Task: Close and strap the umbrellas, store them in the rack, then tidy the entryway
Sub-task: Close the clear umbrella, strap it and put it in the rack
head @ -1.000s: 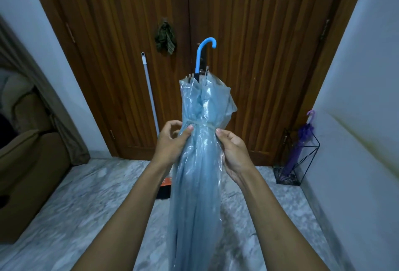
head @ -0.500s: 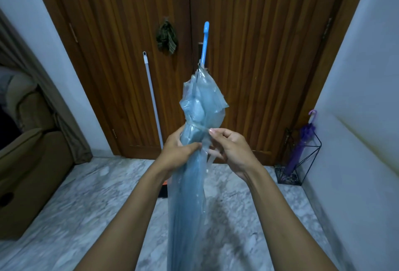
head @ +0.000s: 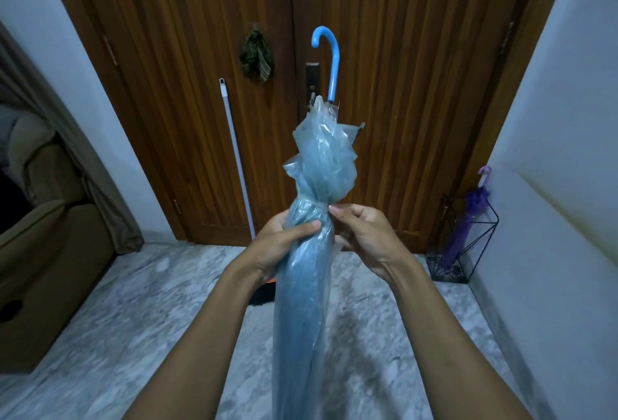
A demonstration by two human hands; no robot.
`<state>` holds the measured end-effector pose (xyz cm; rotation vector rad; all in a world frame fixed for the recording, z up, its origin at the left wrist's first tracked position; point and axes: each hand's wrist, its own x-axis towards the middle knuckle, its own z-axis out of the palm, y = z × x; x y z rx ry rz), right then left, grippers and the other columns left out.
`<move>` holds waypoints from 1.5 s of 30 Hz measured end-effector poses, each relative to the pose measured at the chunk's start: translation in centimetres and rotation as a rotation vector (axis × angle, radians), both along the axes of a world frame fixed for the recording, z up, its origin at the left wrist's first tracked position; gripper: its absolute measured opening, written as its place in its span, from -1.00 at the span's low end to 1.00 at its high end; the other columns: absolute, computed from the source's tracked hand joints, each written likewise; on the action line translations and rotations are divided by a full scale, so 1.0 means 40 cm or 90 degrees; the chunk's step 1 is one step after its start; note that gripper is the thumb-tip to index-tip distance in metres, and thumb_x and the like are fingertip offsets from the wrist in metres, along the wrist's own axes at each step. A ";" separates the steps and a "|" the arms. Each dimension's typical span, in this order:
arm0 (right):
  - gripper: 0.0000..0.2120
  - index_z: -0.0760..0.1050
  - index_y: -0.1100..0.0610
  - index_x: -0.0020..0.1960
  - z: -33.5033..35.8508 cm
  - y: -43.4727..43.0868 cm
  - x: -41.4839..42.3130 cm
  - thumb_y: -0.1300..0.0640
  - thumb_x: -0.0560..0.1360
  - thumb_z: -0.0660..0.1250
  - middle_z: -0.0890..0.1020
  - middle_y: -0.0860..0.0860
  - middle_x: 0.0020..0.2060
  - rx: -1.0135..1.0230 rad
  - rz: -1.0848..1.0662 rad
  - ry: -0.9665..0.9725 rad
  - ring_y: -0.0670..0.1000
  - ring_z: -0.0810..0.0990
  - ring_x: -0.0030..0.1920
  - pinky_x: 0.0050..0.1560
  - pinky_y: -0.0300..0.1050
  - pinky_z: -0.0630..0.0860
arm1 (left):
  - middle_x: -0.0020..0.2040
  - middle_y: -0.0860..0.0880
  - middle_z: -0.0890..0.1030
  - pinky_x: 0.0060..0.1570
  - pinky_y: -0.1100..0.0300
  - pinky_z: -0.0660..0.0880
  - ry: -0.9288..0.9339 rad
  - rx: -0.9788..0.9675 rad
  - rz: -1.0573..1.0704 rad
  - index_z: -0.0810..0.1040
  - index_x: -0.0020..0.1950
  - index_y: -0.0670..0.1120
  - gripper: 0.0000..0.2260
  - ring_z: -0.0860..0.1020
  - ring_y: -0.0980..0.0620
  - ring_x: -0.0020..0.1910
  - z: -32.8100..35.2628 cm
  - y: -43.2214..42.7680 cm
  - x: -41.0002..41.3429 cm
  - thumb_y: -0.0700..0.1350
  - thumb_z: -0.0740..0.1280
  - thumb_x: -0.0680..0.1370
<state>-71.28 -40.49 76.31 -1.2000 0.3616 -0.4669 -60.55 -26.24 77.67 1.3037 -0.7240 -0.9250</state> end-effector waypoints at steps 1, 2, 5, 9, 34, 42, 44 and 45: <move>-0.79 0.64 0.27 0.03 -0.002 -0.003 -0.001 0.13 0.50 0.43 0.71 0.24 -0.02 -0.008 -0.023 -0.001 0.15 0.71 -0.01 0.04 0.04 0.62 | 0.09 -0.07 0.68 0.01 0.06 0.61 -0.038 0.006 0.036 0.52 0.27 -0.01 -0.59 0.67 -0.04 0.04 -0.001 -0.007 -0.002 -0.12 0.50 0.44; -0.84 0.68 0.20 -0.04 -0.003 -0.008 0.000 0.11 0.49 0.45 0.73 0.21 -0.05 -0.023 -0.047 -0.001 0.14 0.71 -0.05 0.04 0.05 0.61 | 0.10 -0.04 0.68 0.02 0.05 0.61 -0.071 0.008 0.081 0.48 0.30 0.03 -0.50 0.67 -0.02 0.06 -0.002 -0.014 -0.005 -0.08 0.54 0.41; -0.89 0.69 0.14 -0.14 0.009 -0.016 -0.002 0.10 0.48 0.47 0.74 0.12 -0.17 -0.091 -0.096 0.007 0.06 0.70 -0.17 -0.08 0.02 0.60 | 0.11 0.03 0.65 -0.10 0.22 0.61 -0.176 -0.002 0.196 0.38 0.28 0.09 -0.40 0.66 0.12 0.02 0.005 -0.031 -0.017 -0.03 0.59 0.34; -0.86 0.67 0.14 -0.20 0.016 -0.023 0.001 0.10 0.48 0.47 0.72 0.10 -0.26 -0.150 -0.135 -0.001 0.10 0.67 -0.26 -0.29 -0.03 0.60 | 0.06 0.25 0.56 -0.12 0.46 0.51 -0.362 0.020 0.266 0.49 0.21 0.08 -0.60 0.56 0.33 0.02 0.001 -0.049 -0.029 -0.01 0.52 0.43; -0.80 0.64 0.30 0.06 0.039 -0.050 -0.004 0.19 0.51 0.42 0.73 0.12 -0.22 -0.006 -0.074 -0.056 -0.03 0.69 -0.22 -0.12 -0.20 0.67 | 0.17 -0.03 0.65 0.00 0.15 0.56 -0.124 -0.042 0.067 0.42 0.41 0.06 -0.52 0.64 -0.01 0.14 0.013 -0.063 -0.023 -0.16 0.43 0.52; -0.63 0.62 0.30 0.13 0.034 -0.060 -0.017 0.06 0.45 0.47 0.72 0.21 -0.03 0.041 -0.032 -0.016 0.10 0.71 -0.09 -0.25 -0.10 0.63 | 0.13 -0.14 0.67 -0.05 0.13 0.61 -0.022 -0.053 -0.024 0.44 0.40 -0.02 -0.60 0.66 -0.05 0.00 0.029 -0.056 -0.020 -0.21 0.34 0.56; -0.71 0.60 0.33 0.09 0.044 -0.061 -0.018 0.14 0.48 0.45 0.72 0.21 -0.07 0.063 -0.023 -0.039 0.09 0.73 -0.11 -0.17 -0.07 0.68 | 0.14 -0.18 0.65 -0.04 0.10 0.61 -0.003 -0.035 -0.035 0.47 0.37 0.03 -0.62 0.66 -0.06 -0.02 0.033 -0.062 -0.010 -0.19 0.34 0.57; -0.74 0.60 0.31 0.06 0.050 -0.062 -0.018 0.14 0.47 0.46 0.73 0.20 -0.10 0.055 -0.034 -0.036 0.08 0.73 -0.14 -0.16 -0.07 0.68 | 0.18 -0.20 0.63 -0.02 0.09 0.60 -0.010 -0.023 -0.038 0.49 0.36 0.05 -0.64 0.65 -0.06 0.00 0.035 -0.065 -0.007 -0.16 0.34 0.57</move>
